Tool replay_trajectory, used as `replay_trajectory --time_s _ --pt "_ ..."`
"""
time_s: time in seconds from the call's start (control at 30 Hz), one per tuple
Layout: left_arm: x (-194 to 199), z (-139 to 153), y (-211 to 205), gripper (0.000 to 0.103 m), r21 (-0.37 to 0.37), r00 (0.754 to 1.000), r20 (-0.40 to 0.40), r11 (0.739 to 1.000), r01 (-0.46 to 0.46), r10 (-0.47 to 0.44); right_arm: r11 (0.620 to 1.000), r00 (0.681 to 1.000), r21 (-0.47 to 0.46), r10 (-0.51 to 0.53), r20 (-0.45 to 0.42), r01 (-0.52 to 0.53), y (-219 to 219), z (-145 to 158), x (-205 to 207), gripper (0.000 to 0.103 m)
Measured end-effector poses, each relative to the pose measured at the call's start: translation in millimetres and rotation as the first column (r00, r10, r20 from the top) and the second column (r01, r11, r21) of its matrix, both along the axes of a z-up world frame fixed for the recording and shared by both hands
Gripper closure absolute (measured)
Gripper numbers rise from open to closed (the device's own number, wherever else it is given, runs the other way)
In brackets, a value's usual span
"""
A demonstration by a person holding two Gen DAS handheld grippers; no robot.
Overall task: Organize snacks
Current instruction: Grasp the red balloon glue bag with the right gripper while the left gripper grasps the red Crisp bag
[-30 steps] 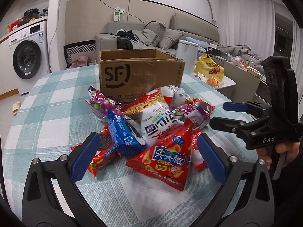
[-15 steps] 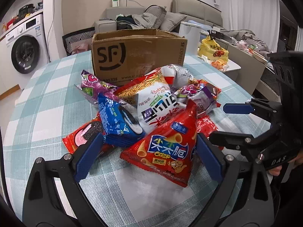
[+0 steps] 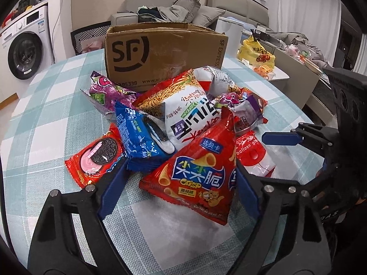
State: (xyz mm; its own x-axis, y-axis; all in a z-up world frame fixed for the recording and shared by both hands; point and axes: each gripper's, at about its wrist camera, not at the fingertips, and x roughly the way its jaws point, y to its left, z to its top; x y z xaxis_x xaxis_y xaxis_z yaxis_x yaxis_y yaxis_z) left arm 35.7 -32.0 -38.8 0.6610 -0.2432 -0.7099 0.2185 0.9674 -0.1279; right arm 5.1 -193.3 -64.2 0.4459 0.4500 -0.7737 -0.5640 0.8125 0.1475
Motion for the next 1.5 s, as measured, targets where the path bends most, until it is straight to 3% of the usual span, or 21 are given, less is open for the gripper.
replay_trajectory --time_s 0.23,0.5,0.63,0.83,0.9,1.17,1.3,1.5 --pt "-4 2 3 0.050 -0.035 1.000 0.002 0.999 0.015 -0.015 1.000 1.000 0.011 0.012 -0.003 -0.012 0 1 -1 0.019" --pt "-11 6 4 0.062 -0.044 0.999 0.031 0.999 0.020 -0.018 1.000 1.000 0.023 0.010 -0.014 -0.010 3 1 1 0.025" --pt "-13 11 8 0.073 -0.067 0.999 0.044 0.997 0.022 -0.019 1.000 1.000 0.010 0.001 -0.019 0.000 10 -1 3 0.030" --pt "-13 12 10 0.073 -0.067 0.999 0.042 0.997 0.025 -0.022 1.000 1.000 -0.025 -0.010 -0.007 0.010 19 -1 4 0.036" --pt "-13 9 10 0.071 -0.068 0.999 0.031 0.997 0.031 -0.029 0.999 1.000 -0.049 -0.014 0.005 0.015 22 -1 4 0.042" --pt "-7 -5 5 0.050 -0.049 0.999 -0.039 0.998 0.035 -0.037 0.999 1.000 -0.039 -0.014 0.008 0.014 10 -1 5 0.058" --pt "-2 -13 0 0.044 -0.041 0.993 -0.100 0.998 0.052 -0.056 1.000 1.000 -0.012 -0.016 0.012 0.016 4 1 4 0.059" --pt "-6 -15 -17 0.035 0.049 0.990 -0.105 0.993 0.104 -0.098 1.000 1.000 0.017 -0.016 0.022 0.016 -2 7 4 0.060"
